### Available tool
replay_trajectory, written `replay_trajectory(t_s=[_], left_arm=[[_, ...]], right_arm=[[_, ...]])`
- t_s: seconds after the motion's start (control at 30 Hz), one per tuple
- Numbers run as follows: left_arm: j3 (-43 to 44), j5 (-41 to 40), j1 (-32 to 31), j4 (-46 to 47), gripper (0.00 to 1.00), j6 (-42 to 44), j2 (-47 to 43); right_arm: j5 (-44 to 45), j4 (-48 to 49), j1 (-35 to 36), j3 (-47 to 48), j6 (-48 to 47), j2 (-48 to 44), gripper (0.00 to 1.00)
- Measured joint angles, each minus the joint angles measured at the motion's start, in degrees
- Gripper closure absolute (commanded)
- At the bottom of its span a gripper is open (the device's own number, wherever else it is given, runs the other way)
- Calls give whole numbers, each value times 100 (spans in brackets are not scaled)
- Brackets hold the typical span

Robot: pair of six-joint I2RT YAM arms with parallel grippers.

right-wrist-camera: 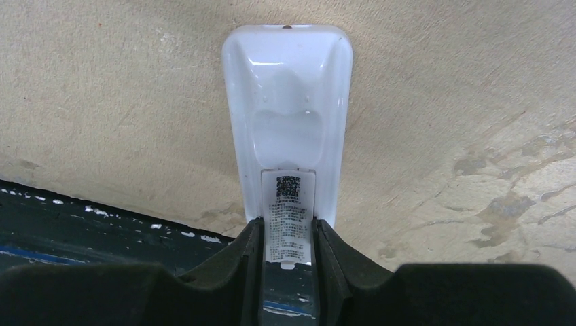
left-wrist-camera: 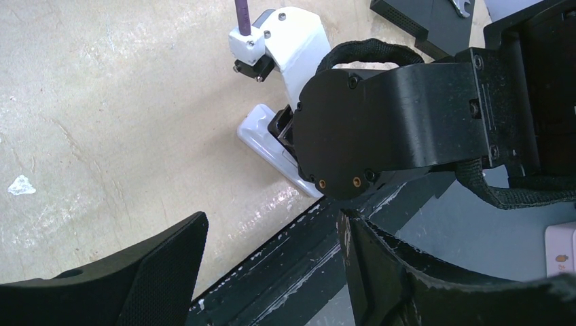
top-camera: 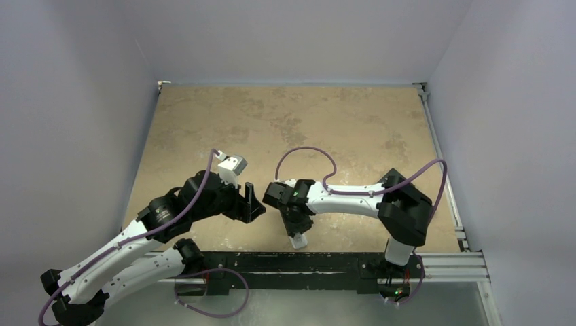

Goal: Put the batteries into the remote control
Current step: Load the battery cover into the remote control.

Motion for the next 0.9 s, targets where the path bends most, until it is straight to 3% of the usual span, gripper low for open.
replay_trajectory(t_s=[0.9], left_arm=[[0,-4,0,0,29,-4,37]], right_arm=[[74,-20,-111,48,-26,87,46]])
